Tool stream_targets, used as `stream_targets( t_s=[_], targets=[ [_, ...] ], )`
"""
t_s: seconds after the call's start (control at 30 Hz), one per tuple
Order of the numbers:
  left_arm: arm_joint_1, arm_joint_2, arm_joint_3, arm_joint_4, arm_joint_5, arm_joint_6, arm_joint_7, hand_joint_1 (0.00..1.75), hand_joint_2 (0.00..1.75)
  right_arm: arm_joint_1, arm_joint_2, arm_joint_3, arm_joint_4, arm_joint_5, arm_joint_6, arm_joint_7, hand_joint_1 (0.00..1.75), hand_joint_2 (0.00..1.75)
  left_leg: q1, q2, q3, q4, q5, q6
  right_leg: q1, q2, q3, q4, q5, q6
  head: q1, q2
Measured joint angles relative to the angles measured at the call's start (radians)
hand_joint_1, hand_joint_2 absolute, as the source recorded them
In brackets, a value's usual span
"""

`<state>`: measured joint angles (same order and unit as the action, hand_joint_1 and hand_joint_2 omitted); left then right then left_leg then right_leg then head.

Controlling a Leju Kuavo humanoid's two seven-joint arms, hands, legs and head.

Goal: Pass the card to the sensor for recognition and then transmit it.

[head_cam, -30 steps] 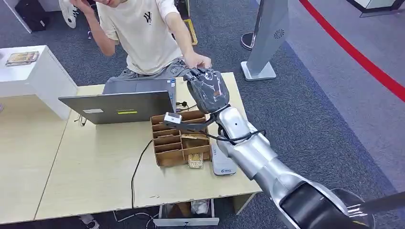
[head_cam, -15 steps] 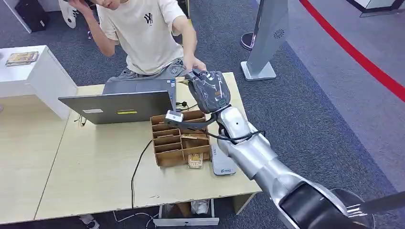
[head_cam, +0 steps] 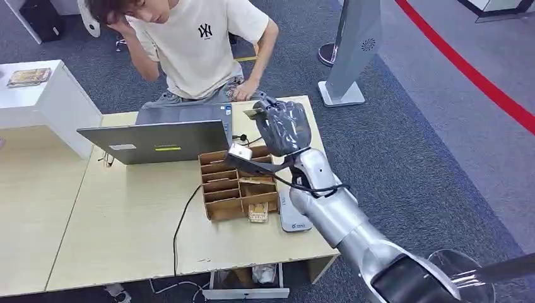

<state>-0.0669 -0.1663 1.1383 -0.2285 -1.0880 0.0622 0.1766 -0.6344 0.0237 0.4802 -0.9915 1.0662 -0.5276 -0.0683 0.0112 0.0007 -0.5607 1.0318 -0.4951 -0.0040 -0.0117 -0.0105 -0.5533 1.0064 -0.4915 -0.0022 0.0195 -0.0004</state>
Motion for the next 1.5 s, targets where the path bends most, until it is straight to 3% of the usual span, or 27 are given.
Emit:
stream_targets(
  t_s=[0.27, 0.5, 0.6, 0.67, 0.83, 1.17, 1.5],
  targets=[
    [0.000, 0.000, 0.000, 0.000, 0.018, 0.003, -0.003, 0.00, 0.00, 0.102, 0.000, -0.050, -0.159, -0.157, 0.045, -0.046, 1.75, 1.75, 0.000, 0.000, 0.000, 0.000, 0.000, 0.000, 0.000, 0.000, 0.000, 0.000, 0.000, 0.000, 0.000, 0.000],
    [0.000, 0.000, 0.000, 0.000, 0.022, 0.004, -0.006, 0.00, 0.00, 0.112, 0.000, -0.055, -0.172, -0.177, 0.052, -0.052, 1.75, 1.75, 0.000, 0.000, 0.000, 0.000, 0.000, 0.000, 0.000, 0.000, 0.000, 0.000, 0.000, 0.000, 0.000, 0.000],
    [0.000, -0.004, 0.000, 0.000, 0.035, 0.011, -0.010, 0.00, 0.00, 0.160, 0.000, -0.077, -0.249, -0.280, 0.076, -0.078, 1.75, 1.75, 0.000, 0.000, -0.001, 0.000, 0.000, 0.000, 0.000, 0.000, 0.000, 0.000, 0.000, 0.000, 0.000, 0.000],
    [0.002, -0.010, 0.002, 0.000, 0.051, 0.020, -0.017, 0.00, 0.00, 0.241, 0.002, -0.119, -0.373, -0.454, 0.110, -0.110, 1.75, 1.75, 0.000, 0.000, -0.001, 0.000, 0.000, 0.000, 0.000, 0.000, -0.001, 0.000, 0.000, 0.000, 0.000, 0.000],
    [0.006, -0.015, 0.003, 0.000, 0.065, 0.024, -0.027, 0.00, 0.00, 0.310, 0.001, -0.151, -0.461, -0.582, 0.145, -0.124, 1.75, 1.75, 0.000, 0.000, -0.001, 0.000, 0.000, 0.000, 0.000, 0.000, -0.001, 0.000, 0.000, 0.000, 0.000, 0.000],
    [0.008, -0.020, 0.024, 0.000, 0.092, 0.036, -0.032, 0.00, 0.00, 0.411, 0.001, -0.186, -0.521, -0.764, 0.226, -0.138, 1.75, 1.75, 0.000, 0.000, -0.001, 0.000, 0.000, 0.000, 0.000, 0.000, -0.001, 0.000, 0.000, 0.000, 0.000, 0.000],
    [0.009, -0.024, 0.052, 0.000, 0.119, 0.045, -0.032, 0.00, 0.00, 0.481, 0.000, -0.182, -0.525, -0.836, 0.289, -0.116, 1.75, 1.75, 0.000, 0.000, -0.002, 0.000, 0.000, 0.000, 0.000, 0.000, -0.001, 0.000, 0.000, 0.000, 0.000, 0.000]
  ],
)
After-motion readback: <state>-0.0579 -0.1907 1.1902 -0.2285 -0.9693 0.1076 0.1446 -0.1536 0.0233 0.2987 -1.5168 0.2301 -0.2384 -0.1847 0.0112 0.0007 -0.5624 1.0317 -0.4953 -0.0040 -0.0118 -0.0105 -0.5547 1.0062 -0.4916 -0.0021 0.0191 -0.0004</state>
